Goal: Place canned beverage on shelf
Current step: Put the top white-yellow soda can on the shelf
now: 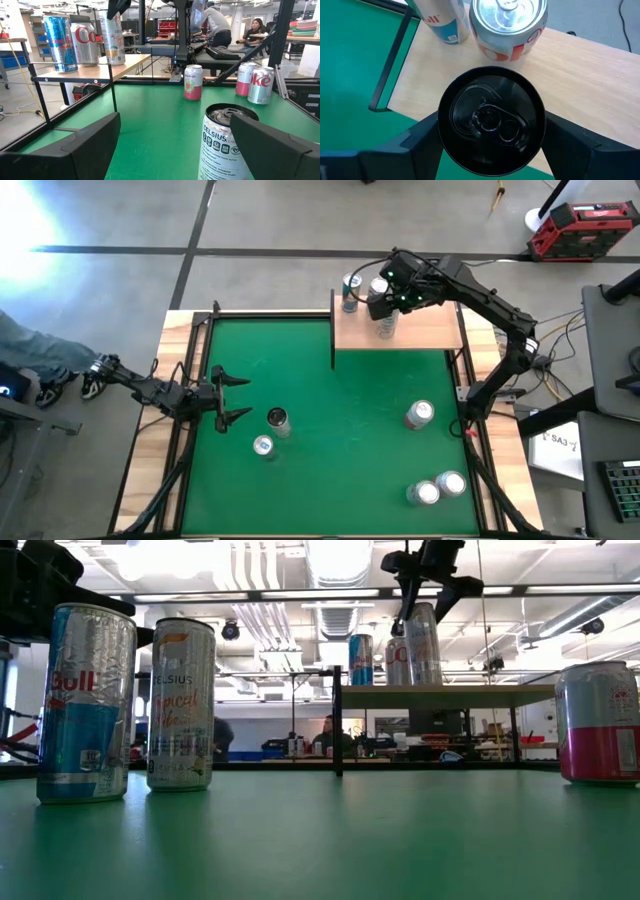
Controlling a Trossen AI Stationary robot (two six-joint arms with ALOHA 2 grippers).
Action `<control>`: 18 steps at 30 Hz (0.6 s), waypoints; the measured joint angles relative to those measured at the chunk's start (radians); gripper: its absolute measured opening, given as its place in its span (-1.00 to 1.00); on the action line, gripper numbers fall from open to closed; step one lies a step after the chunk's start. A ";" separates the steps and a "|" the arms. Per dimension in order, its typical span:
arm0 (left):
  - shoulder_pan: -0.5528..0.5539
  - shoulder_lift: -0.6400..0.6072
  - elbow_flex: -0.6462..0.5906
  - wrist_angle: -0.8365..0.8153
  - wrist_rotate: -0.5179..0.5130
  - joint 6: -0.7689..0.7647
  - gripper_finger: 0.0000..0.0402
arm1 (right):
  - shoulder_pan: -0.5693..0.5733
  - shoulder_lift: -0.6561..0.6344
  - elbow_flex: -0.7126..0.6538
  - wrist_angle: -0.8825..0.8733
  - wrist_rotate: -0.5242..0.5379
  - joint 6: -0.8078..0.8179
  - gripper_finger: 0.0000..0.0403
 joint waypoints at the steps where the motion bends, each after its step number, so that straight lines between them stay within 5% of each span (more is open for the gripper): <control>1: 0.000 0.000 0.000 0.000 0.000 0.000 0.80 | 0.000 0.000 -0.001 0.000 0.001 0.006 0.35; 7: 0.000 0.000 0.000 0.000 0.000 0.000 0.80 | 0.016 0.000 -0.001 -0.007 0.016 0.020 0.42; 18: 0.000 0.000 0.000 0.000 0.000 0.000 0.80 | 0.049 0.003 -0.005 -0.061 0.099 0.147 0.95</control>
